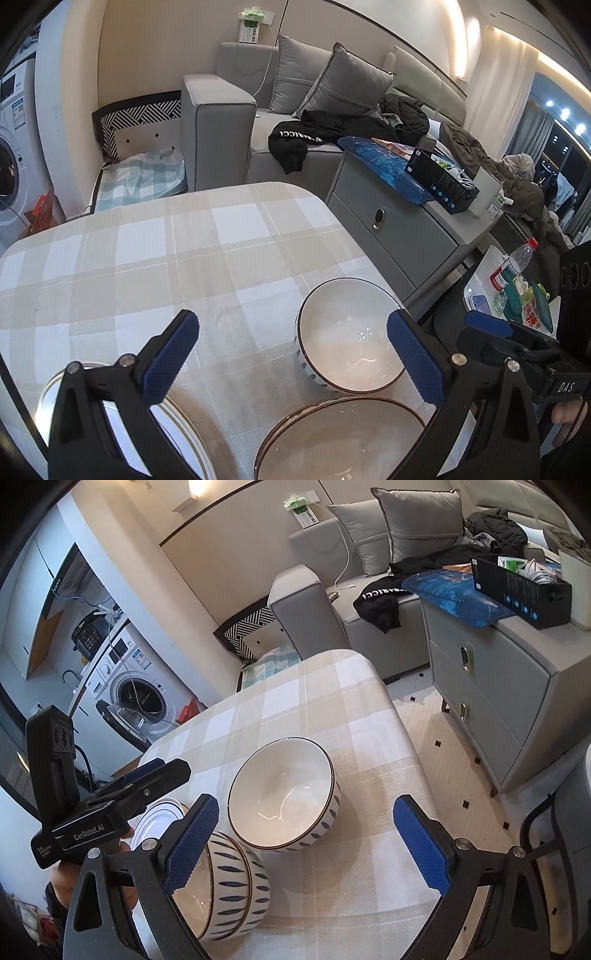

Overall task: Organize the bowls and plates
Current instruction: 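Move the right gripper to the remaining striped bowl's rim and close, then lift the striped bowl with the right gripper and carry it to the bowl pair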

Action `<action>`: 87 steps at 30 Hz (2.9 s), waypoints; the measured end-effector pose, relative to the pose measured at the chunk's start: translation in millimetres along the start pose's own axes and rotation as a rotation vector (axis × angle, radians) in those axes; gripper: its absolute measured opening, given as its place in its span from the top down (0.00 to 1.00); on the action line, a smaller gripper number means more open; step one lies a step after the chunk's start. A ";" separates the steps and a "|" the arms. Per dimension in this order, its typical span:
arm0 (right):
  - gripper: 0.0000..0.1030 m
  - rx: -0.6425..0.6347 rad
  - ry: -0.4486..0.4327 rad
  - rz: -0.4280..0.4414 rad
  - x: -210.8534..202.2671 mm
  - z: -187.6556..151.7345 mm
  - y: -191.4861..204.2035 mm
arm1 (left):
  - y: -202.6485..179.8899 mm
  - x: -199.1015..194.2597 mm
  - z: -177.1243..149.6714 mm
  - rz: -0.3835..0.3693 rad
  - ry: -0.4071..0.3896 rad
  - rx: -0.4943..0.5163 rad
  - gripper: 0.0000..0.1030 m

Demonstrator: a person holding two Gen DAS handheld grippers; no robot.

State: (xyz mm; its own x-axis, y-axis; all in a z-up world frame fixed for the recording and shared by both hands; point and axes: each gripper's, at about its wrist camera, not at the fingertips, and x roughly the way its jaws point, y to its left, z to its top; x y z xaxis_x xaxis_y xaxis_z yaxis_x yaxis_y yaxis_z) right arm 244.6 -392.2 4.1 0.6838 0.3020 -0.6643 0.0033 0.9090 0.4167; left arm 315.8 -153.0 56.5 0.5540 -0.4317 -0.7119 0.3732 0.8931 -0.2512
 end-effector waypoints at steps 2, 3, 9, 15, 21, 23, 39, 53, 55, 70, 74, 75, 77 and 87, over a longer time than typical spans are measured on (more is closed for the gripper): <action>0.06 0.004 0.012 0.000 8.2 0.7 -0.2 | 4.0 5.2 -0.5 0.001 0.020 -0.007 0.02; 0.06 0.006 0.015 0.000 11.7 1.1 -0.1 | 6.5 7.8 -0.1 0.001 0.030 -0.011 0.02; 0.06 0.030 0.039 -0.009 31.9 0.7 -4.2 | 22.1 17.7 -0.3 0.000 0.047 -0.054 0.02; 0.06 0.054 0.060 -0.013 47.8 -3.2 -10.3 | 31.2 34.5 -3.8 -0.021 0.086 -0.086 0.02; 0.18 0.049 0.086 -0.006 62.4 -5.2 -9.1 | 24.3 46.1 -5.4 -0.043 0.119 -0.058 0.10; 0.24 0.044 0.095 -0.004 68.3 -5.8 -7.7 | 22.1 50.1 -6.2 -0.046 0.134 -0.048 0.14; 0.70 0.008 0.107 -0.043 85.9 -12.5 -7.8 | 4.8 76.1 -10.4 -0.083 0.273 -0.003 0.82; 0.81 -0.005 0.058 -0.065 76.9 -11.1 -5.3 | -10.0 69.8 -7.8 -0.033 0.231 0.072 0.89; 0.82 -0.019 0.055 -0.070 75.0 -9.5 -3.3 | -10.5 69.6 -6.9 -0.030 0.227 0.072 0.89; 0.85 -0.009 0.025 -0.061 63.2 -6.5 -1.1 | -12.9 57.1 -2.1 -0.030 0.180 0.071 0.89; 0.86 -0.013 0.002 -0.053 57.0 -5.4 2.2 | -12.4 52.6 -1.1 -0.029 0.156 0.066 0.89; 0.86 -0.018 -0.002 -0.052 55.3 -4.7 3.9 | -11.8 50.6 -0.6 -0.032 0.148 0.061 0.89; 0.86 -0.019 -0.014 -0.049 51.9 -3.5 5.8 | -12.5 46.3 0.1 -0.034 0.132 0.061 0.89; 0.86 -0.037 -0.089 -0.038 27.7 -0.1 17.3 | -18.9 21.3 6.6 -0.043 0.056 0.064 0.89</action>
State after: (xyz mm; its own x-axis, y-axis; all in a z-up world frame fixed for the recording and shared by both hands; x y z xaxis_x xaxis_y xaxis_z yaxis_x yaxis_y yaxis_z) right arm 263.5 -368.1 -7.1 0.7455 0.2416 -0.6212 0.0052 0.9299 0.3678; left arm 325.5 -179.9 50.3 0.4943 -0.4600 -0.7376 0.4435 0.8633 -0.2411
